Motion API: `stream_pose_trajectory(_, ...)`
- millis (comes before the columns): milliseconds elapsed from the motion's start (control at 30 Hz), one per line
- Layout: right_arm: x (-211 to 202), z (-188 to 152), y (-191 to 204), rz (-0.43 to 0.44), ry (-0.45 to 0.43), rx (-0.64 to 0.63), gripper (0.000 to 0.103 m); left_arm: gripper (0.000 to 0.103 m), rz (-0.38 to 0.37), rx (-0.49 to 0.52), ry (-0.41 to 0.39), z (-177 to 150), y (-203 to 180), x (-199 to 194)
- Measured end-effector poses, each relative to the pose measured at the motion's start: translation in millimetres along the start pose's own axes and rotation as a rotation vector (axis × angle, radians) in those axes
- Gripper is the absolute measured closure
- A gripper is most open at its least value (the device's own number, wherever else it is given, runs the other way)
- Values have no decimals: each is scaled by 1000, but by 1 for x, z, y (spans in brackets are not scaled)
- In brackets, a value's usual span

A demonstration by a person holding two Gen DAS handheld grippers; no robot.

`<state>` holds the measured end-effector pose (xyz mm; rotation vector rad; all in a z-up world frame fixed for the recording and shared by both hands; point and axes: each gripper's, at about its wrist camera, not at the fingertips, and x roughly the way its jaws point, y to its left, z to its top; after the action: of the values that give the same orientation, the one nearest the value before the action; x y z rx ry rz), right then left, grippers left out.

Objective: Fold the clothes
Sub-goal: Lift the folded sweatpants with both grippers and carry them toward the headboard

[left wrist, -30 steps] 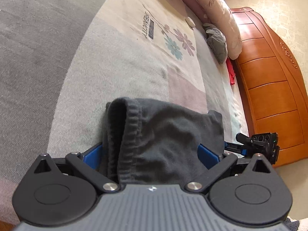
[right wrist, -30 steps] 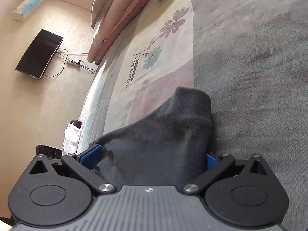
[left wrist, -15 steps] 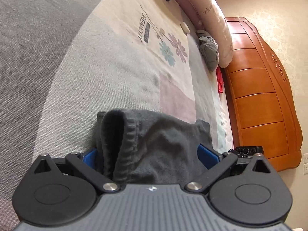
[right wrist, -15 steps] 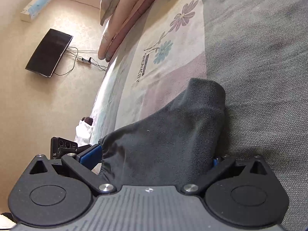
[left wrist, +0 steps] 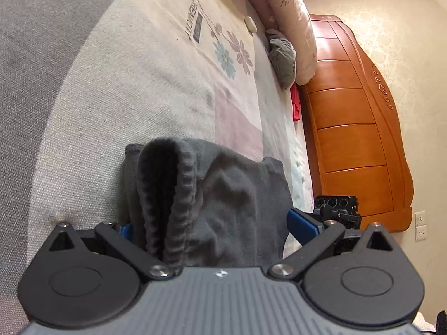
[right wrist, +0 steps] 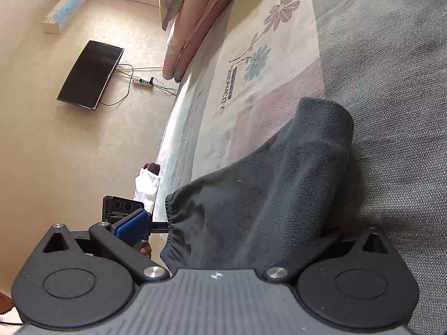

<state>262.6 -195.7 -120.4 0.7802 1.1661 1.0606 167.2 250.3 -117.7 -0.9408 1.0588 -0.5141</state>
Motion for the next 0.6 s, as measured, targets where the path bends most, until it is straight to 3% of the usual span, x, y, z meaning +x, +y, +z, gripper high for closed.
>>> stream_pose_trajectory(133,-9,-12,-2,38,22,-6,0,4,-23,-15,47,-17,4,-10)
stream_pose_trajectory(233,-10,-11,-6,64,11,-19,0,11,-56,-27,20,-20,15,-16)
stream_pose_trajectory(400,-3,-5,-3,27,0,-56,5,13,-23,31,16,-10,6,-10)
stream_pose_trajectory(467,-6,-9,-3,4,-1,-48,13,24,-6,18,5,-12,8,-13)
stream_pose_trajectory(533,-10,-14,-5,-7,2,-31,15,35,10,-13,-11,-15,12,-18)
stream_pose_trajectory(600,-11,-17,-6,-2,2,-44,16,33,-6,-4,-8,-21,14,-18)
